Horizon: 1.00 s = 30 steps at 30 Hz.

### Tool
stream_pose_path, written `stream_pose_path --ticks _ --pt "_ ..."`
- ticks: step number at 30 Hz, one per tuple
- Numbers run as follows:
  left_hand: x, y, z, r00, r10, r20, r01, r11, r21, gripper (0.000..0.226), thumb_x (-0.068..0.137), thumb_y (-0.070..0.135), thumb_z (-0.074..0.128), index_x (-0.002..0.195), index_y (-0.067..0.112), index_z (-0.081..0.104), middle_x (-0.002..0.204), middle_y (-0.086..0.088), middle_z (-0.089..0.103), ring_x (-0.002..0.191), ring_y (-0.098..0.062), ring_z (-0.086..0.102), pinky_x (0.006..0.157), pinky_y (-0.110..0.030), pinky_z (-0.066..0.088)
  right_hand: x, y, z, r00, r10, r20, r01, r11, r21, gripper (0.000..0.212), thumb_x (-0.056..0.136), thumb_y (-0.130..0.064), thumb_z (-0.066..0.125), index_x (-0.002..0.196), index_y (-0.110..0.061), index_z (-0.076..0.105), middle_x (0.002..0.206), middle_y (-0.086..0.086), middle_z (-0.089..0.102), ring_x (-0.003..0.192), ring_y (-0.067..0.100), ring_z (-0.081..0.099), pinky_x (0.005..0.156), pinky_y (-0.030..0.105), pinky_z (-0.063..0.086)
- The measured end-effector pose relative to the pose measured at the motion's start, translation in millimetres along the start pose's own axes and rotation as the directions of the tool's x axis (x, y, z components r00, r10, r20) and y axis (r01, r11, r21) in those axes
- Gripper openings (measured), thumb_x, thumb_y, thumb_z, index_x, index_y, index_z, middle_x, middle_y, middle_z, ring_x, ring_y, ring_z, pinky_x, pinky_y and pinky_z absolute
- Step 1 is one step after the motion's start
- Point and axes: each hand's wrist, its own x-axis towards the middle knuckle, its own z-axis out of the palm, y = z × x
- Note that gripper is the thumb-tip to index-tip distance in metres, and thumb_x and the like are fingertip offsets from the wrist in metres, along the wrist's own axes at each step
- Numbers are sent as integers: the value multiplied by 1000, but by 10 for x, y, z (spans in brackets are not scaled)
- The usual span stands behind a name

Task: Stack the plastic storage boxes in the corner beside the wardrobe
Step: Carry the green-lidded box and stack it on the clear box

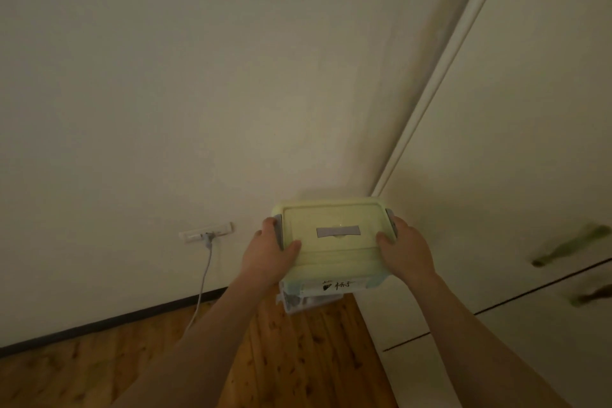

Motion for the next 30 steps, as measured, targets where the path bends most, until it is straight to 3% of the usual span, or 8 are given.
stream_pose_path --ticks 10,30 --pt "736 -128 815 999 -44 -27 45 997 62 74 89 52 58 146 14 29 125 -10 55 108 -28 57 82 -35 47 992 596 575 999 -52 3 52 998 30 63 90 -40 52 150 -30 36 129 11 58 115 32 56 96 40 48" --pt "1965 -2324 3274 998 -58 -36 60 997 53 72 88 49 61 141 12 31 123 -10 55 107 -28 57 82 -38 50 1991 2369 3595 999 -39 16 38 998 59 58 89 -40 54 144 -25 43 127 10 60 114 33 57 93 42 50"
